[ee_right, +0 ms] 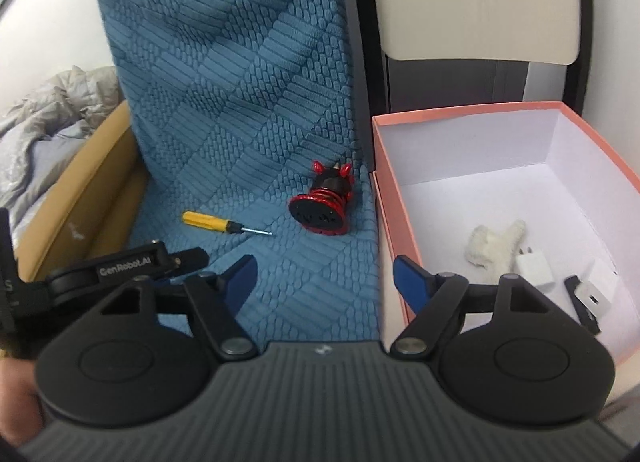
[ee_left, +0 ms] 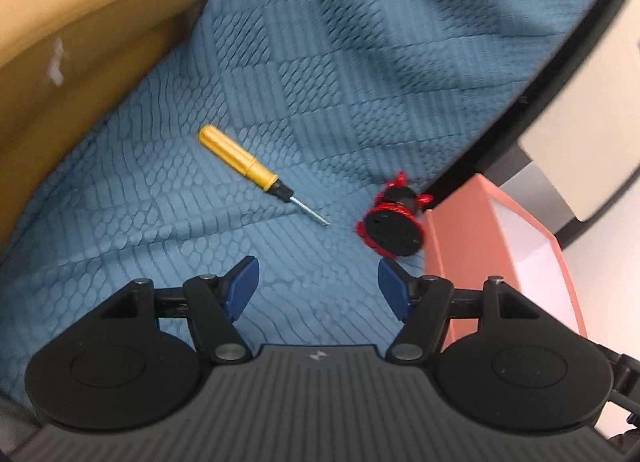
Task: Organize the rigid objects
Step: 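Withdraw both open tools from the pink box back over the cushion, then move the right tool to the devil figurine while the left tool approaches the yellow screwdriver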
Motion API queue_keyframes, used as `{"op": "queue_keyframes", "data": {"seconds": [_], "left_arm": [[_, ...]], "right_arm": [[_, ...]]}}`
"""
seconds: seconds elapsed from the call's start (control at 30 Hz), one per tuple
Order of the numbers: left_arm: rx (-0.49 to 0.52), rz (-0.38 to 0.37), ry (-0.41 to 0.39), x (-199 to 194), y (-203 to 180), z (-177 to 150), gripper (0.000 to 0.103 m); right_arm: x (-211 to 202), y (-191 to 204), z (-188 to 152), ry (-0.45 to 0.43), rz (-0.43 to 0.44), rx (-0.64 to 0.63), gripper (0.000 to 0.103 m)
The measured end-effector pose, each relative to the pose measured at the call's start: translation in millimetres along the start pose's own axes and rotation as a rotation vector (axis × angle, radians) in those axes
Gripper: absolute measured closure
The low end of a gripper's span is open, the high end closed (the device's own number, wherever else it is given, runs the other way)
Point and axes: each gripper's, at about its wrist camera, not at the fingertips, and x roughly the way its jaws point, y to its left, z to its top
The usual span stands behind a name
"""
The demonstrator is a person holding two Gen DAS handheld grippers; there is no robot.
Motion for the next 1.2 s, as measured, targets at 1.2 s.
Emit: {"op": "queue_keyframes", "data": {"seconds": [1.2], "left_arm": [[-0.384, 0.044, 0.114, 122.9, 60.2, 81.8, 0.046]], "right_arm": [[169.6, 7.2, 63.8, 0.066, -0.049, 0.109, 0.037]]}}
